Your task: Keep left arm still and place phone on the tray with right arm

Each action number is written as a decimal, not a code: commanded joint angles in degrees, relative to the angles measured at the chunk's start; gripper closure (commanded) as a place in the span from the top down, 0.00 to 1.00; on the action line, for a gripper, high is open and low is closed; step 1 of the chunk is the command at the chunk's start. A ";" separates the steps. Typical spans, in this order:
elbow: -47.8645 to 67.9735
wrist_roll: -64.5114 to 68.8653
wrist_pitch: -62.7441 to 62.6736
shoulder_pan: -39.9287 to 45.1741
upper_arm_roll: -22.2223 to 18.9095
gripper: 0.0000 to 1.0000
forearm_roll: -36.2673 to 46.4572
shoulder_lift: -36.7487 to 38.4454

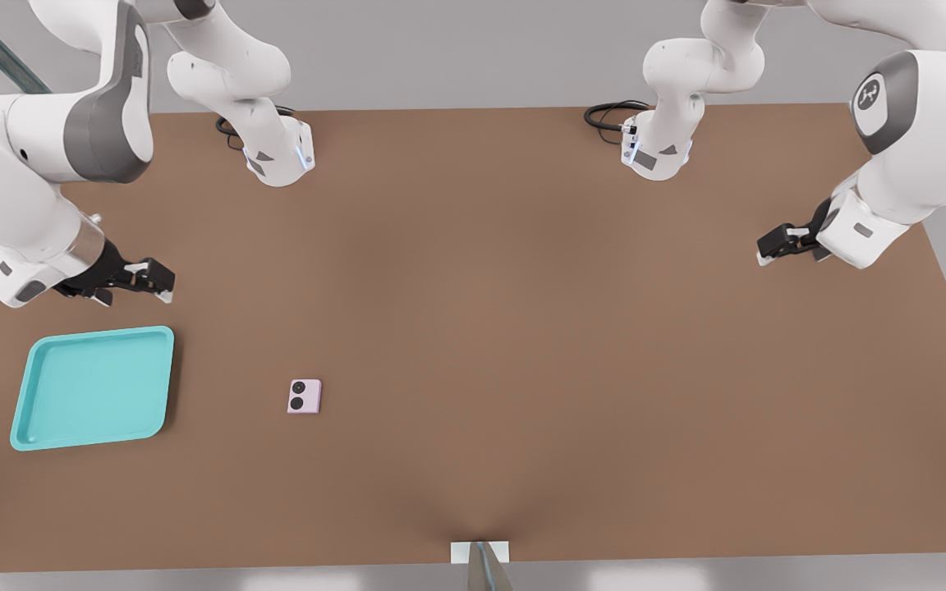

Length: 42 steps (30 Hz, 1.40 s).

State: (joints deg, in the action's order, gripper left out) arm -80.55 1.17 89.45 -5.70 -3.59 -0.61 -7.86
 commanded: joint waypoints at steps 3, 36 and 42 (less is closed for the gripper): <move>5.29 -0.46 -0.06 -4.13 0.33 1.00 0.52 -7.49; -2.51 -18.31 29.46 -17.15 -7.67 1.00 10.90 -35.73; -2.95 -10.84 31.13 -17.15 -6.08 1.00 3.25 -37.75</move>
State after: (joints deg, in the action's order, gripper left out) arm -83.49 -16.98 119.45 -22.86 -9.85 5.93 -45.66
